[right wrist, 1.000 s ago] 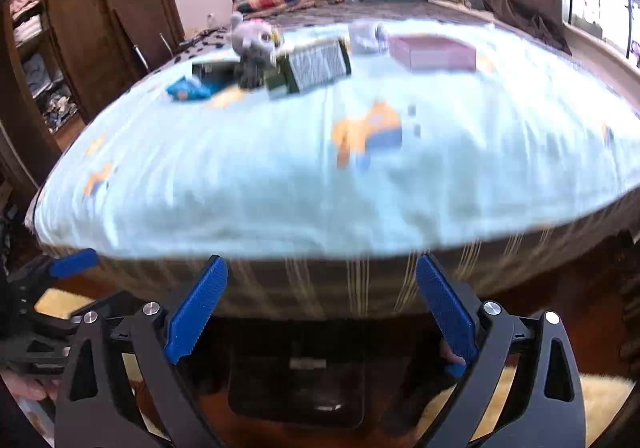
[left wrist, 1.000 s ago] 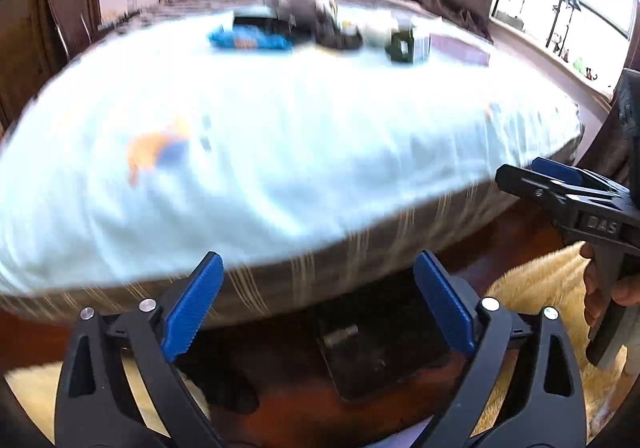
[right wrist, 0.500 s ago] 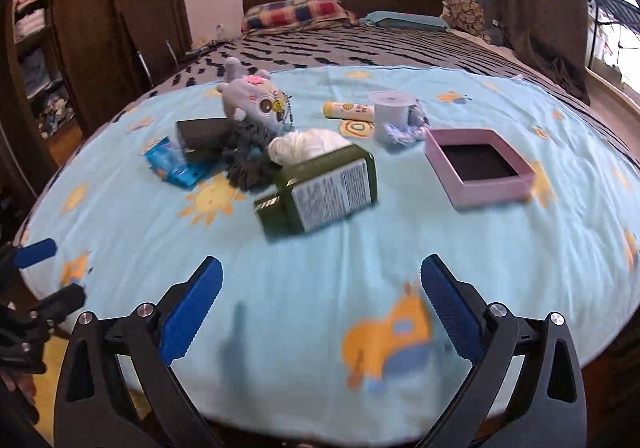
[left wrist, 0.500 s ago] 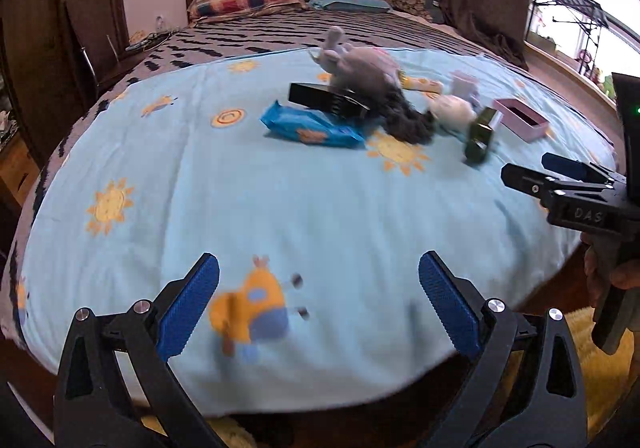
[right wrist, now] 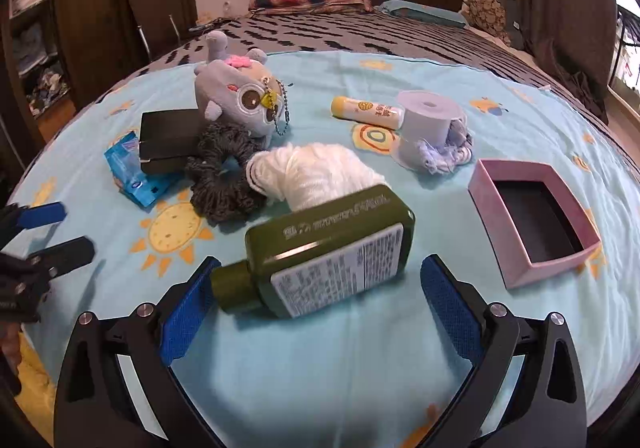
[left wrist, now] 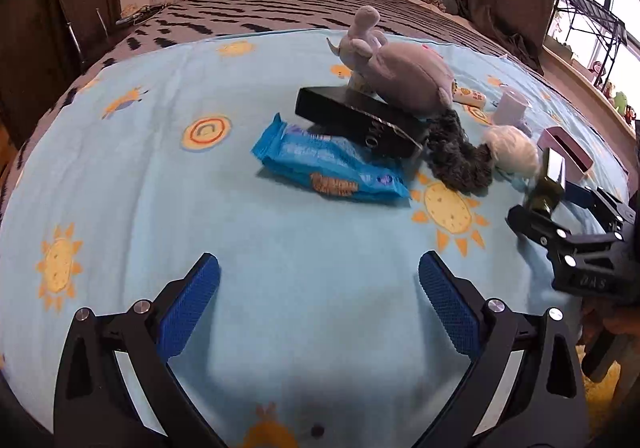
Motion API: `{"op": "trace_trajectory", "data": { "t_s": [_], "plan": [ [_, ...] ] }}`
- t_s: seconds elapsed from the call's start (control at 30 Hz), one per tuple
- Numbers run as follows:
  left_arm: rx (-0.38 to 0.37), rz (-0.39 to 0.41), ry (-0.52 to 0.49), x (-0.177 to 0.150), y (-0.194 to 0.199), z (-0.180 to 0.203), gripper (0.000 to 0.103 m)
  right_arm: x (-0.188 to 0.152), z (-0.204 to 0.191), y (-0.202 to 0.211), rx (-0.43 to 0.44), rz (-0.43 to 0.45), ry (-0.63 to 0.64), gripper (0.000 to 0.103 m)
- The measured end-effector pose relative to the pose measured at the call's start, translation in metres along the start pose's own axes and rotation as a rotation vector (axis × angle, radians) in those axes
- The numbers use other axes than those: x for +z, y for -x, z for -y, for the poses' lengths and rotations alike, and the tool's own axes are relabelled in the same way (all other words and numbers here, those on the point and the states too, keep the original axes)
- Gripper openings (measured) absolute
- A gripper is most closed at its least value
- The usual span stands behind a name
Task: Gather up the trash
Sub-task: 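Grasp the blue snack wrapper with the left tool while the right tool grasps the green bottle, then lower the wrapper and green bottle into the floor bin and open both tools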
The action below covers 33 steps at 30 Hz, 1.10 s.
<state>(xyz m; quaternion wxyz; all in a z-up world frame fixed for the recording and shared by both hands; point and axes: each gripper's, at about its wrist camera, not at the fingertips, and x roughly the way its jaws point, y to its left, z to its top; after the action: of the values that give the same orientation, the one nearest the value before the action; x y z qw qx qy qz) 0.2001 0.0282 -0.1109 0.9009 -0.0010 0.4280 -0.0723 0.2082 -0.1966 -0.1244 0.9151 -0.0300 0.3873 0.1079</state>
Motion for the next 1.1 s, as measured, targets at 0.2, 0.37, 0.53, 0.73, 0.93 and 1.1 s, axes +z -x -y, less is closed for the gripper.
{"op": "trace_trajectory", "data": {
  "t_s": [0.2,0.37,0.53,0.73,0.93,1.1],
  "plan": [
    [-0.018,0.012,0.003,0.019,-0.017,0.0,0.095,0.002,-0.001,-0.004,0.016,0.024,0.015,0.086],
    [-0.016,0.015,-0.006,0.033,-0.027,0.005,0.095,0.004,0.002,-0.004,0.036,0.03,-0.002,0.086],
    [0.006,0.004,-0.046,0.043,-0.04,0.015,0.095,0.004,0.003,-0.005,0.045,0.03,-0.004,0.086],
    [0.002,-0.008,-0.046,0.05,-0.05,0.013,0.094,0.004,0.006,-0.005,0.059,0.032,-0.009,0.086],
    [0.031,0.008,-0.085,0.046,-0.046,0.018,0.081,0.004,0.007,-0.004,0.059,0.033,-0.011,0.086],
    [0.043,0.018,-0.112,0.04,-0.04,0.021,0.078,0.004,0.008,-0.001,0.054,0.043,-0.017,0.086]
  ]
}}
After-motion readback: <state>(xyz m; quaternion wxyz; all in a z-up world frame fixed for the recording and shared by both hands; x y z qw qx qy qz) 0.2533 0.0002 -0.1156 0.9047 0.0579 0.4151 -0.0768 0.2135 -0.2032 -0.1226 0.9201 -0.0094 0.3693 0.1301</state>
